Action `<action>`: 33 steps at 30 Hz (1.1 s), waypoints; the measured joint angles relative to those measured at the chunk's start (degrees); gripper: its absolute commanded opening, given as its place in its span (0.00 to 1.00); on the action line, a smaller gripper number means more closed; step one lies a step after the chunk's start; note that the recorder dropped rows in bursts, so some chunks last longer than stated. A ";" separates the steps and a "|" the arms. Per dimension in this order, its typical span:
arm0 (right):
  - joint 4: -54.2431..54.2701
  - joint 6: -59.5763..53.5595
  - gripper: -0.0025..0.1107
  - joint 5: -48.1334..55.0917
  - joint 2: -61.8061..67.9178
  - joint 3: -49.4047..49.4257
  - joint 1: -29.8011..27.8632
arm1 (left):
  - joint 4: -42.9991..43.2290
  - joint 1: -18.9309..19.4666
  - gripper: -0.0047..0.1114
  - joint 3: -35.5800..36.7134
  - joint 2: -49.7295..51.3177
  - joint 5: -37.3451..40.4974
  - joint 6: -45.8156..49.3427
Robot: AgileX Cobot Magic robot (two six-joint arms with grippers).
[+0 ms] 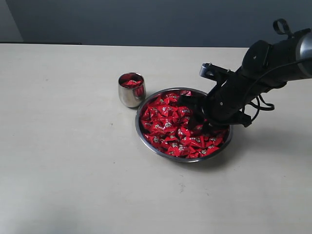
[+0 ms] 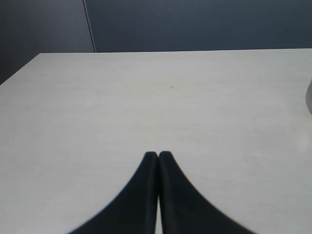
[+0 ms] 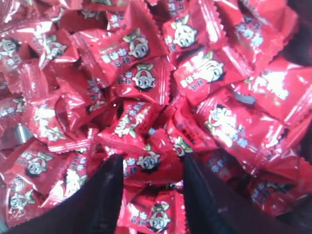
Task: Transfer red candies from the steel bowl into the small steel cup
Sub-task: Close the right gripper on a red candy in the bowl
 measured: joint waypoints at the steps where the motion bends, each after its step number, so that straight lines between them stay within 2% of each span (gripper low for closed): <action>1: -0.38 0.00 0.37 0.00 0.00 0.00 0.00 | 0.00 0.00 0.04 0.00 0.00 0.00 0.00; 16: -3.29 0.24 0.37 1.29 0.86 0.00 0.09 | 0.00 0.00 0.04 0.00 0.00 0.00 0.00; 23: 2.25 0.14 0.37 1.06 2.49 -0.71 -0.01 | 0.00 0.00 0.04 0.00 0.00 0.00 0.00; 33: 4.52 -0.25 0.37 0.30 2.82 -0.99 -0.01 | 0.00 0.00 0.04 0.00 0.00 0.00 0.00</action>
